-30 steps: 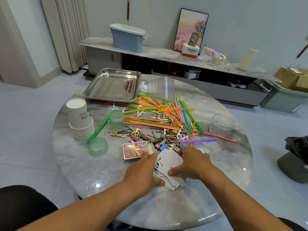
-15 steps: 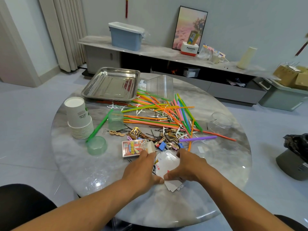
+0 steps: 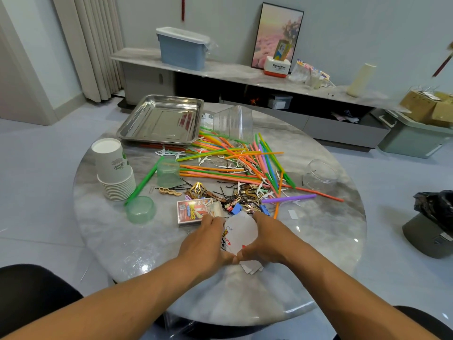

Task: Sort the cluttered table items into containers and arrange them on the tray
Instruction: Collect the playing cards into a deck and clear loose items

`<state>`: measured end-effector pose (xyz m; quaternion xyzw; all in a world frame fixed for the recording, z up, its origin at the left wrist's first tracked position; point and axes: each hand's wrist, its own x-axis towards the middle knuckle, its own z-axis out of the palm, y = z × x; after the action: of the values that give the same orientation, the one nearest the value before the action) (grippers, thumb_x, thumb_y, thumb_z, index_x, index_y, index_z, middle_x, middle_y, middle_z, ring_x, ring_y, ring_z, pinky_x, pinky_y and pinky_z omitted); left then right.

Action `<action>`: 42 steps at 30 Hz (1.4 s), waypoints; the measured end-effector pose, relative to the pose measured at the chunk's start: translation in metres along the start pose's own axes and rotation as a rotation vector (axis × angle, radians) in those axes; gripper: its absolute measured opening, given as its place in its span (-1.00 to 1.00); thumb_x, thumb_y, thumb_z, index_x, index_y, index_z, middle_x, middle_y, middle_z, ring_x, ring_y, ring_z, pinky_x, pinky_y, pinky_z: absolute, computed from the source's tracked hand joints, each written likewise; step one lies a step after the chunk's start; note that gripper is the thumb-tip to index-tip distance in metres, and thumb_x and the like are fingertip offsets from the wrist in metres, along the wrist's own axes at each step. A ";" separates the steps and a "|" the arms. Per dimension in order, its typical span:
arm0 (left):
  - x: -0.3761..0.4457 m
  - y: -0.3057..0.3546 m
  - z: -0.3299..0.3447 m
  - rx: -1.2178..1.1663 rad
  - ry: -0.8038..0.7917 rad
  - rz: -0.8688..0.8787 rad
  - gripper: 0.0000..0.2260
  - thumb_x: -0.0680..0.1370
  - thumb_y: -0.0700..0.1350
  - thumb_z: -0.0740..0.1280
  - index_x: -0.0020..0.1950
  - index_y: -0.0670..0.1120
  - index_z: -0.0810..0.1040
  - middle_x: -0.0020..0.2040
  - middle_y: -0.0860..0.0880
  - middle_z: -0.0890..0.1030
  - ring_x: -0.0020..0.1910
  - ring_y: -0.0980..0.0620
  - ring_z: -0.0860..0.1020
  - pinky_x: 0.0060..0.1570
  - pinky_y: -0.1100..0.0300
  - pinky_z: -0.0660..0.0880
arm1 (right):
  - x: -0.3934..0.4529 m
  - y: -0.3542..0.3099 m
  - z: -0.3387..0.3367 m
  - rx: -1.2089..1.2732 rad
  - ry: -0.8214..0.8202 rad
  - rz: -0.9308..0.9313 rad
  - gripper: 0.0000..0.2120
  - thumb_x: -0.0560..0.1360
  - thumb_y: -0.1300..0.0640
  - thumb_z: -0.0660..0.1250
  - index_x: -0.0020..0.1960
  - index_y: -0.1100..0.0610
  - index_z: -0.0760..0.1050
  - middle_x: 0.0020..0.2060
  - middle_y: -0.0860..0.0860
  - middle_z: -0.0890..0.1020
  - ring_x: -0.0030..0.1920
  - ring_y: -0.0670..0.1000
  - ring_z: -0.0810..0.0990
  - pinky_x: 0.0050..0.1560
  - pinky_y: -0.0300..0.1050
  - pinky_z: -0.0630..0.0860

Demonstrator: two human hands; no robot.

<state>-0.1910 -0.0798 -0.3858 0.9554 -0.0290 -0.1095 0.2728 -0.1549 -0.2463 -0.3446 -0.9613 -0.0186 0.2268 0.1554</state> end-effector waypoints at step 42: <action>0.018 0.006 -0.058 -0.824 0.312 0.080 -0.77 0.44 -0.23 0.57 -0.17 0.12 0.67 -0.27 0.17 0.68 -0.29 0.26 0.58 -0.22 0.35 0.54 | 0.002 0.011 -0.028 1.035 0.098 -0.283 -0.54 0.31 0.27 0.61 0.18 0.09 0.66 -0.01 0.04 0.75 -0.02 0.00 0.73 -0.16 -0.17 0.64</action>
<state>-0.1608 -0.0568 -0.3384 0.7701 0.0215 0.0444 0.6361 -0.1411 -0.2643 -0.3248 -0.7567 -0.0264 0.1381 0.6385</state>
